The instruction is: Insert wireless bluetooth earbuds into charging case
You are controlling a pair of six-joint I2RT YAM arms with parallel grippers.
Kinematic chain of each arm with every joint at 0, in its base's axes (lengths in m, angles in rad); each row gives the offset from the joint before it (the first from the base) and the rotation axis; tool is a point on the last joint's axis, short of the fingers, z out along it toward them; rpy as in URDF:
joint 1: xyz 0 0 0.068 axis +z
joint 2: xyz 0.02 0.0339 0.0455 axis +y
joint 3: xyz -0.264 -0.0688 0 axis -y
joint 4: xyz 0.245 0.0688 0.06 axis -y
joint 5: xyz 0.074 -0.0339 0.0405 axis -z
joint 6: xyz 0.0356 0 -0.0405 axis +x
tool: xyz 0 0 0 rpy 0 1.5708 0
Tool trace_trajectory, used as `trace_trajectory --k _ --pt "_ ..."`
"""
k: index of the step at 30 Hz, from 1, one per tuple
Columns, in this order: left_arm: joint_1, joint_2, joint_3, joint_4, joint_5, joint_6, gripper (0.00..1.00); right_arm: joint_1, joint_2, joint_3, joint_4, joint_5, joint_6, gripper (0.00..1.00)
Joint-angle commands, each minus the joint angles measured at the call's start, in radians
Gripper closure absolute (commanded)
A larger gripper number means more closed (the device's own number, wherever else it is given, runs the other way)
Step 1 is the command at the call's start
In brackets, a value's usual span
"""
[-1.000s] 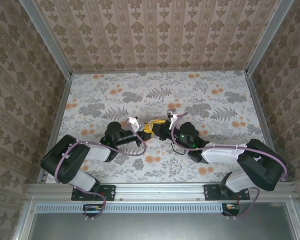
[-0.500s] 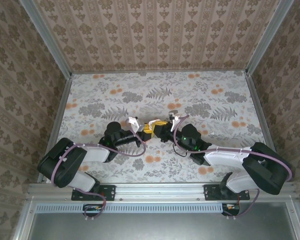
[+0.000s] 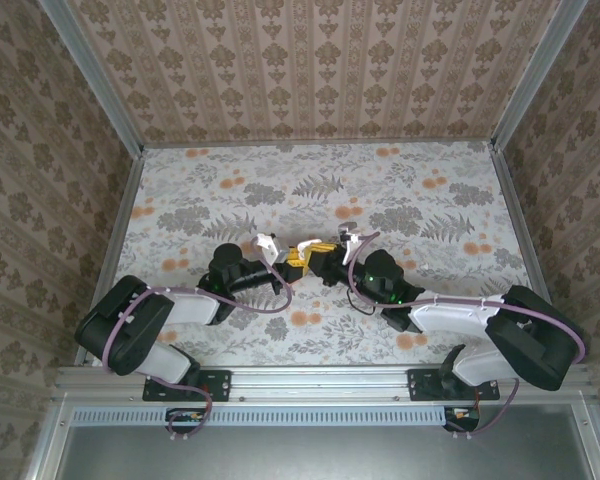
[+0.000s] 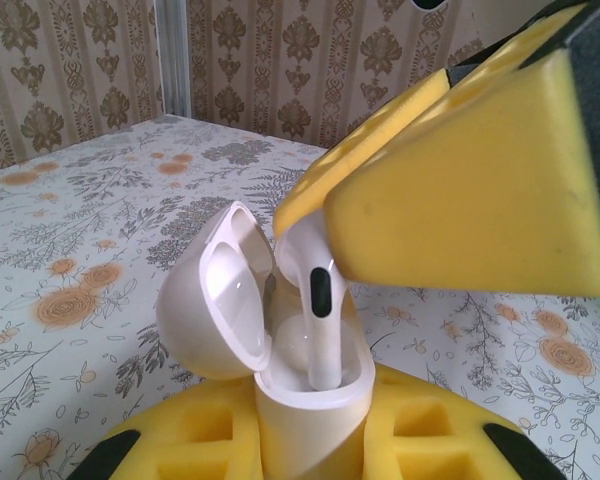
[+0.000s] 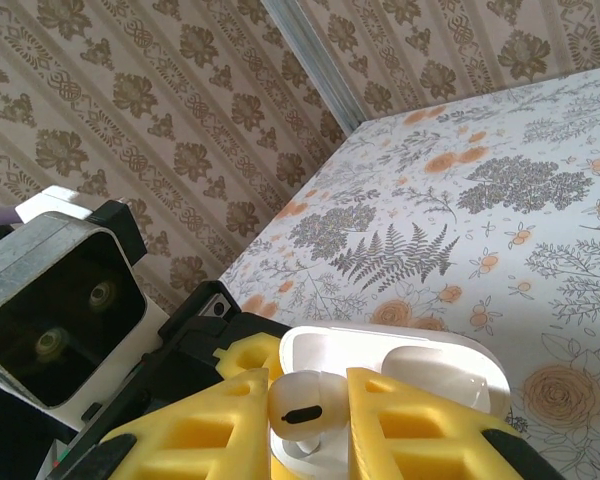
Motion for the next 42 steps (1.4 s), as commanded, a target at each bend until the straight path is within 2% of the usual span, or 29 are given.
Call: trace_trajectory --k 1,16,32,42 --pt "-0.004 -0.036 0.019 0.122 0.012 -0.027 0.88 0.009 -0.004 -0.04 -0.011 -0.023 -0.01 0.78" --pt "-0.004 -0.047 0.013 0.123 0.009 -0.019 0.88 0.018 0.01 -0.038 0.006 -0.016 0.026 0.78" --pt "-0.007 -0.072 0.01 0.074 0.011 0.018 0.88 0.015 0.019 -0.01 -0.067 -0.041 0.022 0.78" --pt "-0.028 -0.082 -0.012 0.061 0.001 0.126 0.89 0.013 0.006 -0.015 -0.06 -0.046 0.002 0.78"
